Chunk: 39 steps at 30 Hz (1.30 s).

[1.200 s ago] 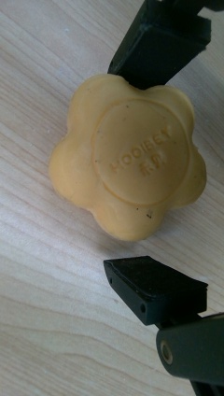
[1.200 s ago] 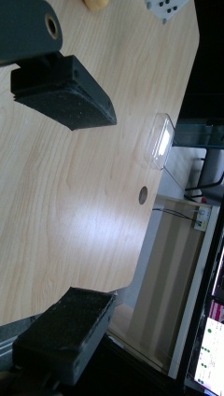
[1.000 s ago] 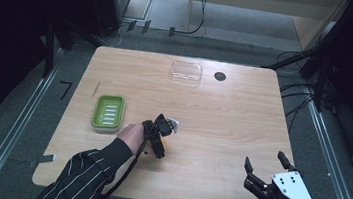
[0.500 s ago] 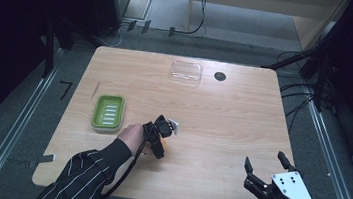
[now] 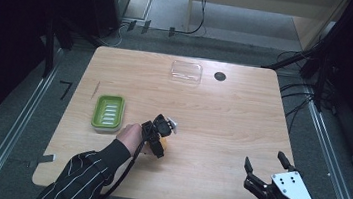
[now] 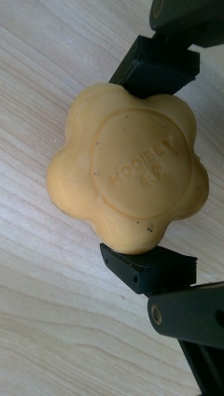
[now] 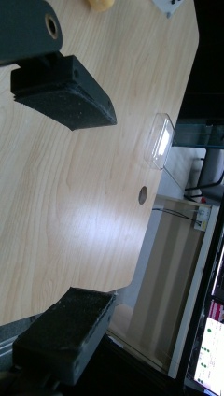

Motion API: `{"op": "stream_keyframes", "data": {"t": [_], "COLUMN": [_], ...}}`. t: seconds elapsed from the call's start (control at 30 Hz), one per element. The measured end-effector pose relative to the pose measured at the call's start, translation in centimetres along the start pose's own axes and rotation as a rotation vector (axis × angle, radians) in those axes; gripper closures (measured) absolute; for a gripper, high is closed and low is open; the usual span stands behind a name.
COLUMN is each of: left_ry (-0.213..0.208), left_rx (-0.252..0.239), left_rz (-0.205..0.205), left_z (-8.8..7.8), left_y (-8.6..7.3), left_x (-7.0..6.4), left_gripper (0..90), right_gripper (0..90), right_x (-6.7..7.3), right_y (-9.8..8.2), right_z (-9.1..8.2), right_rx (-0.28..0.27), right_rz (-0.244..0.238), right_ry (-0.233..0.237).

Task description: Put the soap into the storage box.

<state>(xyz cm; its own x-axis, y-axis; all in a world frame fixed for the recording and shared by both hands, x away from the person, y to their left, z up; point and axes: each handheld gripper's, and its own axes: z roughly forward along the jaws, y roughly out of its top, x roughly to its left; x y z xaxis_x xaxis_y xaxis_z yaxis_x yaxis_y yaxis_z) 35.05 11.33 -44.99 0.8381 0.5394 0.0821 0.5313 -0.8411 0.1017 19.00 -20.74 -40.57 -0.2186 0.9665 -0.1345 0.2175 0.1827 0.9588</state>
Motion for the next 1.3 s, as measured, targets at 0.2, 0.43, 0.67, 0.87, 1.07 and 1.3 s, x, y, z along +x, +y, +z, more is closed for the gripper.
{"op": "stream_keyframes", "data": {"t": [0.2, 0.43, 0.67, 0.87, 1.07, 1.3], "left_ry": [-0.005, -0.007, -0.004, 0.002, 0.006, 0.011], "left_rx": [-0.023, -0.018, -0.011, -0.016, -0.018, -0.02], "left_rz": [-0.006, -0.013, -0.03, -0.042, -0.059, -0.076], "left_z": [-0.6, -0.8, -1.1, -1.4, -1.5, -1.8], "left_y": [-0.6, -1.5, -2.3, -2.9, -3.4, -3.8], "left_x": [0.3, 0.5, 0.9, 1.4, 1.8, 2.4], "left_gripper": [27.9, 27.9, 27.9, 27.9, 27.8, 27.9], "right_gripper": [13.3, 13.3, 13.3, 13.3, 13.3, 13.3], "right_x": [0.0, 0.0, 0.0, 0.0, 0.0, 0.0], "right_y": [0.0, 0.0, 0.0, 0.0, 0.0, 0.0], "right_z": [0.0, 0.0, 0.0, 0.0, 0.0, 0.0], "right_rx": [0.0, -0.002, -0.003, -0.003, -0.003, -0.003], "right_rz": [0.0, 0.001, 0.002, 0.003, 0.002, 0.002], "right_ry": [-0.001, -0.001, -0.001, -0.002, -0.002, -0.002]}}
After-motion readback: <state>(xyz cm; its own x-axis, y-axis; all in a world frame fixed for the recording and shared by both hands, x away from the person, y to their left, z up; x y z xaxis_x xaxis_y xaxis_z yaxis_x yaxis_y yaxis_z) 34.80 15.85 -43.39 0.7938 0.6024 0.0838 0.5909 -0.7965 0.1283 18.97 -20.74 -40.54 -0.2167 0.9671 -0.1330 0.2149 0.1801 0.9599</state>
